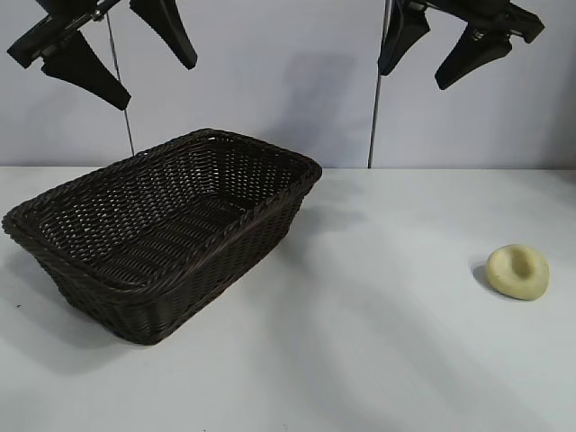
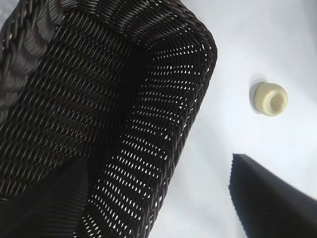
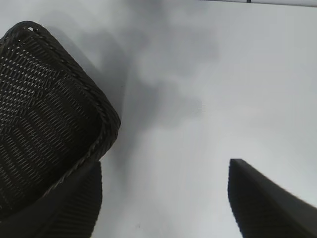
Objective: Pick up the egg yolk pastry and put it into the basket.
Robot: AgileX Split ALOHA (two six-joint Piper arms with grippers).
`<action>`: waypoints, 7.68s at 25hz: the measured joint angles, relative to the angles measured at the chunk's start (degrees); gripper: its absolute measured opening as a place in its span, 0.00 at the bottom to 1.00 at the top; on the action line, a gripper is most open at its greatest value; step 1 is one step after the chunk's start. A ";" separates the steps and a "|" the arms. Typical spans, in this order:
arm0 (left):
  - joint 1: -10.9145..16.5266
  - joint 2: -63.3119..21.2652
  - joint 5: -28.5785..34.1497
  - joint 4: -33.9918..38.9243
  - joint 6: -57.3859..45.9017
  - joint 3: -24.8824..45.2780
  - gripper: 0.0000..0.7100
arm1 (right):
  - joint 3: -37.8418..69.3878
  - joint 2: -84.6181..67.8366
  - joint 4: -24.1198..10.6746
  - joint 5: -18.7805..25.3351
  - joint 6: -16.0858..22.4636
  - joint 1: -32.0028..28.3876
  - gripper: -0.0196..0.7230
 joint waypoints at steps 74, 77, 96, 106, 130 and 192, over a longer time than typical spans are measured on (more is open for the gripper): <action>-8.70 -10.35 7.99 27.61 -26.90 18.63 0.80 | 0.00 0.00 0.63 0.11 0.00 0.00 0.72; -8.70 -10.35 6.12 28.09 -30.92 18.63 0.80 | 0.00 0.00 0.63 0.80 0.00 0.00 0.72; -3.89 -10.35 3.22 23.01 -44.66 18.63 0.80 | 0.00 0.00 0.63 2.75 0.00 0.00 0.72; 0.86 -10.45 2.58 19.72 -43.38 20.32 0.80 | 0.00 0.00 0.63 2.75 0.00 0.00 0.72; -2.74 -7.60 -22.08 15.37 -46.07 35.29 0.80 | 0.00 0.00 0.79 3.00 0.96 0.00 0.72; 6.20 -0.13 -2.98 2.09 -1.81 17.37 0.14 | 0.00 0.00 0.79 3.00 1.12 0.00 0.72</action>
